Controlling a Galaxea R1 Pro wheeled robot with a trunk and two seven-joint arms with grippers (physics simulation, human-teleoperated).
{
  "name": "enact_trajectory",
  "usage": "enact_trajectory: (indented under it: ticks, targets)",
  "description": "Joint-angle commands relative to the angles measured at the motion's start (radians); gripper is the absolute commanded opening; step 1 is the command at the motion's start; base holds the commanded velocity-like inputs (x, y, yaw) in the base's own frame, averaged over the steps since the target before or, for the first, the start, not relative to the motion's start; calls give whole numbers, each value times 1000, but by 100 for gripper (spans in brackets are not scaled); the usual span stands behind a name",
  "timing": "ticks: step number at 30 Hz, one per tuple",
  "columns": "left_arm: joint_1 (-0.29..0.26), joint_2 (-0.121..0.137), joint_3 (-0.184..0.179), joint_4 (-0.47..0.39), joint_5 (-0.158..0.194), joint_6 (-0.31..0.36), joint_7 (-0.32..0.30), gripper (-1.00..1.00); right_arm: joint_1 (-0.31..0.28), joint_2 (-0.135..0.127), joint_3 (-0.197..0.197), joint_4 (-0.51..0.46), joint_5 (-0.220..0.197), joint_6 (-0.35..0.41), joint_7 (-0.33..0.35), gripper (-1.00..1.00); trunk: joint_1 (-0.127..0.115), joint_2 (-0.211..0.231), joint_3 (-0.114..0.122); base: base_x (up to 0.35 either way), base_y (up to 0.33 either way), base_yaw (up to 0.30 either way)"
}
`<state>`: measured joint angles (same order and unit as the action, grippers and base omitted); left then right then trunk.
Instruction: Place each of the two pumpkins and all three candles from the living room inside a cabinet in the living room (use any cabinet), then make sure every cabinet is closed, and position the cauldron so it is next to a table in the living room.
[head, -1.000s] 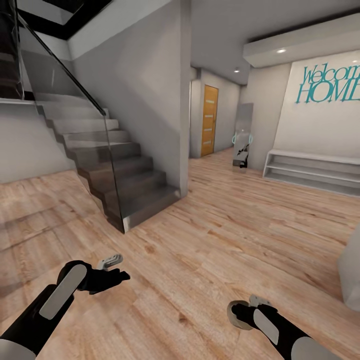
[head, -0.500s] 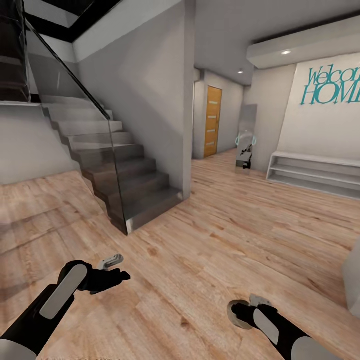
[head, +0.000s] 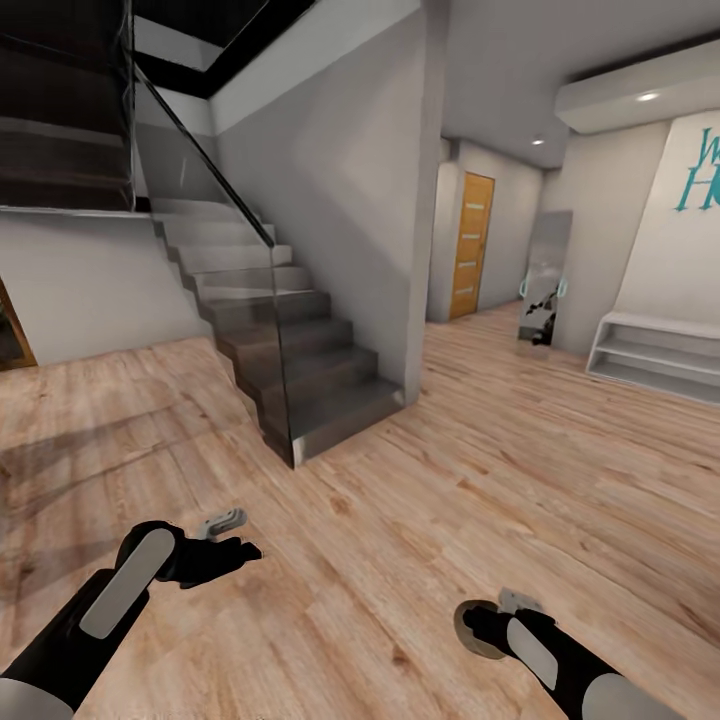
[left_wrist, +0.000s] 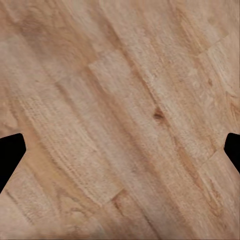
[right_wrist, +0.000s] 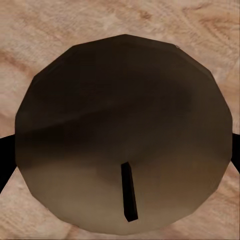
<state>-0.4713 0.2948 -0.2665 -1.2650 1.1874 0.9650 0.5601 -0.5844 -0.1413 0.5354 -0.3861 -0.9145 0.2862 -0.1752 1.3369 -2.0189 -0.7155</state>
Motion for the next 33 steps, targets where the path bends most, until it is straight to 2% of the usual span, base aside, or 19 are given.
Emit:
enact_trajectory:
  ticks: [1, 5, 23, 33]
  targets:
    - [-1, 0, -3, -1, 10, 0, 10, 100, 0, -2, 8, -4, -10, 3, -9, -100, -4, 7, 2, 0, 0, 288]
    - [-1, 0, -3, -1, 10, 0, 10, 100, 0, -2, 8, -4, -10, 3, -9, -100, -19, 35, 15, 0, 0, 258]
    - [-1, -2, -2, -1, 9, 0, 9, 100, -1, -1, 9, -4, -10, 2, -9, -100, -88, 161, 71, 0, 0, 23]
    - [-1, -2, -2, -1, 10, 0, 10, 100, 0, -2, 9, -4, -9, 2, -9, -100, -127, 231, 102, 0, 0, 254]
